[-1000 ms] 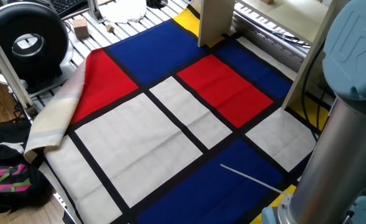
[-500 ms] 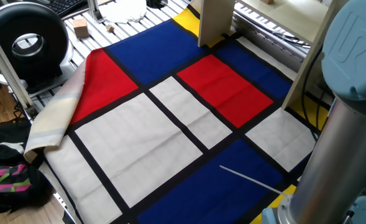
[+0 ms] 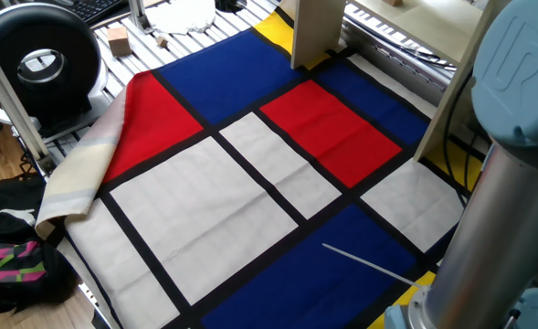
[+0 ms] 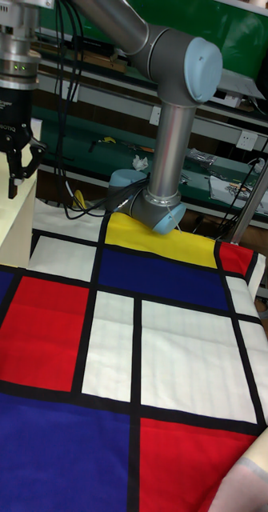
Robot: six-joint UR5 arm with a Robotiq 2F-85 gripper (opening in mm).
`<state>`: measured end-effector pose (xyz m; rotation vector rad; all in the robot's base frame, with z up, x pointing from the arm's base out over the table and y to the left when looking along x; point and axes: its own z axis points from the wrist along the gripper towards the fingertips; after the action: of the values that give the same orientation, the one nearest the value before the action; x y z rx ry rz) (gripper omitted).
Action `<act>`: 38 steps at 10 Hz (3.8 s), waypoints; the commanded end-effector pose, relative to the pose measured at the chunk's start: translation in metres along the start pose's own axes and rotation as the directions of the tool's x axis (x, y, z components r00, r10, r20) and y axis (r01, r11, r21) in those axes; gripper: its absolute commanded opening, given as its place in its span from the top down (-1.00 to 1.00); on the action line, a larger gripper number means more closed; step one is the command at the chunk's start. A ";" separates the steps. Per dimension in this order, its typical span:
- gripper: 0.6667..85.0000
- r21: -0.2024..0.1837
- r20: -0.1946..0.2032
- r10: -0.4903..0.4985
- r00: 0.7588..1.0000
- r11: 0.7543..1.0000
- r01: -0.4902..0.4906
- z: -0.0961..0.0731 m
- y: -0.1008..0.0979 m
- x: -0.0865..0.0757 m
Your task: Take the object down from the shelf
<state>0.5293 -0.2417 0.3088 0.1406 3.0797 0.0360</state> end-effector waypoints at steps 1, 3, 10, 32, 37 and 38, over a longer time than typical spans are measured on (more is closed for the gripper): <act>0.09 -0.007 -0.021 -0.052 0.998 0.999 0.051 -0.004 -0.012 0.002; 0.09 -0.021 -0.023 -0.074 0.997 0.997 0.073 -0.003 -0.022 0.002; -0.19 -0.019 -0.091 -0.199 0.976 0.980 0.198 0.006 -0.044 0.016; 0.42 0.055 -0.062 -0.164 0.985 0.984 0.168 0.037 -0.049 -0.021; 0.98 0.077 -0.062 -0.076 0.995 0.994 0.080 0.020 -0.038 -0.019; 0.98 0.071 -0.061 -0.071 0.996 0.995 0.075 0.016 -0.035 -0.017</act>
<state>0.5446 -0.2861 0.2833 -0.0201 3.1509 -0.0933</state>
